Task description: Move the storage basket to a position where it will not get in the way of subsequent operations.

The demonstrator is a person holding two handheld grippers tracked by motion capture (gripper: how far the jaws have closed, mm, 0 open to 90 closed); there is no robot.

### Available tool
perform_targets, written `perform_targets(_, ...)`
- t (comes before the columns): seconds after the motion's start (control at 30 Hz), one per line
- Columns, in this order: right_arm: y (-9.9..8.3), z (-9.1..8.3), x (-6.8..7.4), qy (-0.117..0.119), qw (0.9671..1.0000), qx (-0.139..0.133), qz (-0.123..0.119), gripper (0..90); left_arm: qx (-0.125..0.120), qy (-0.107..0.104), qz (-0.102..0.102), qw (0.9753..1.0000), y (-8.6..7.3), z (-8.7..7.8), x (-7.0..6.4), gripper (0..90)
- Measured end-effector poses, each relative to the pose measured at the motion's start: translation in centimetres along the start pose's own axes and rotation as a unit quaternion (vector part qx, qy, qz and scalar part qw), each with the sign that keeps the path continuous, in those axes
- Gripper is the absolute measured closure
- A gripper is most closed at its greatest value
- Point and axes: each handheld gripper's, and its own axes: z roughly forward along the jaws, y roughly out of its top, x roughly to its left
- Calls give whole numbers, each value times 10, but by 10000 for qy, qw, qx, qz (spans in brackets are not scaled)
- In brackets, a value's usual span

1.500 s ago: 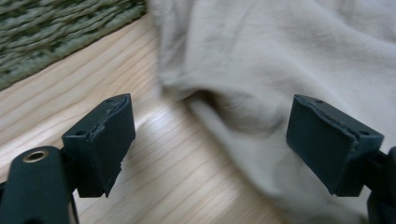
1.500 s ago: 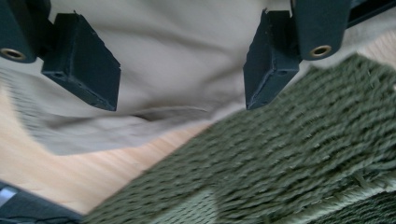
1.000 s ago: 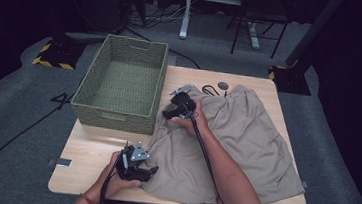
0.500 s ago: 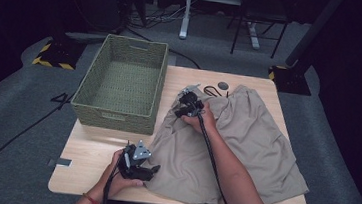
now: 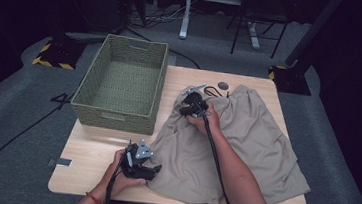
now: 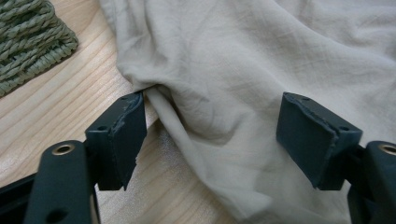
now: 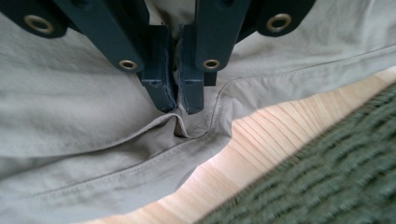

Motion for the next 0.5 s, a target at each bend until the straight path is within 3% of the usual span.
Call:
perform_targets(0.23,3,-20,0,32,9995,-316,-20,860,-44,-102,90,9999,3,0,1,502)
perform_targets(0.5,8,-29,-1,21,9991,-420,-94,860,-67,-227,190,9995,7,4,0,762)
